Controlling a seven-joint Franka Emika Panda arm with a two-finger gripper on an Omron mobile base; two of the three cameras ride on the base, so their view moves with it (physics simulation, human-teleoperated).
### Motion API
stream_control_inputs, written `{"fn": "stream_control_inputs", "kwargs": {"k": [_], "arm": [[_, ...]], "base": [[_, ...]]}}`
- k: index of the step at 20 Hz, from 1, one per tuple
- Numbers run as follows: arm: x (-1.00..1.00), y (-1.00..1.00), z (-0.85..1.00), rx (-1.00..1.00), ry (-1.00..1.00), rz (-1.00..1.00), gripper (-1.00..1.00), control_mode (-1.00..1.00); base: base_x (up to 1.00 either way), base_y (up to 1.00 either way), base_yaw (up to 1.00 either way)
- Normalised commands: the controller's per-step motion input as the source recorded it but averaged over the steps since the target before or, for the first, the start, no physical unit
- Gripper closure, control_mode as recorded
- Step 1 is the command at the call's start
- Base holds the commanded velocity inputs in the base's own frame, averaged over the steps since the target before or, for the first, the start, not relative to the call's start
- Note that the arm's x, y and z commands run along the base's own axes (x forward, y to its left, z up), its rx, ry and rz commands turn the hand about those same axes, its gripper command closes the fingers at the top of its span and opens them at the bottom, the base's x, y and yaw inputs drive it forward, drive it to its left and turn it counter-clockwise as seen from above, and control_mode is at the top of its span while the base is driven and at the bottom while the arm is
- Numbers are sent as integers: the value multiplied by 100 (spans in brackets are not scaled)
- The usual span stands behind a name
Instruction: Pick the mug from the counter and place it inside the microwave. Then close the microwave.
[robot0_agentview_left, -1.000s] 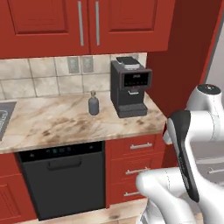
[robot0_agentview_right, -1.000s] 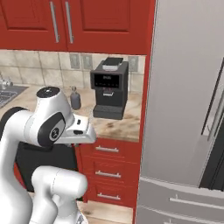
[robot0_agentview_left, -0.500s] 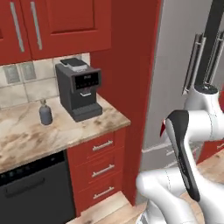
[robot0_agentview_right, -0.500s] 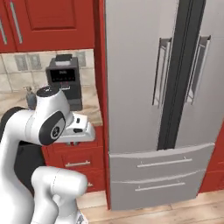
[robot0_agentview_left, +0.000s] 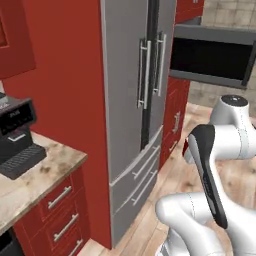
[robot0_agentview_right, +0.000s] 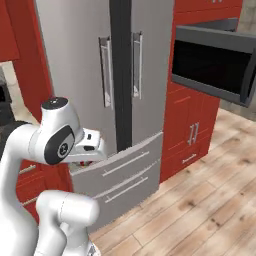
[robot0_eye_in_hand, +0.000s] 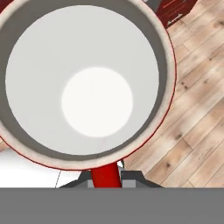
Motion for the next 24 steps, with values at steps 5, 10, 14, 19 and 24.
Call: {"fn": "stream_control_inputs", "kwargs": {"k": [5, 10, 14, 19, 24], "arm": [[0, 0, 0, 0, 0, 0, 100, 100], [0, 0, 0, 0, 0, 0, 100, 100], [0, 0, 0, 0, 0, 0, 100, 100], [0, 0, 0, 0, 0, 0, 100, 100], [0, 0, 0, 0, 0, 0, 100, 100]], "base": [[22, -51, -70], [34, -63, -68], [94, -87, -37], [100, -57, -13], [100, -48, 0]]}}
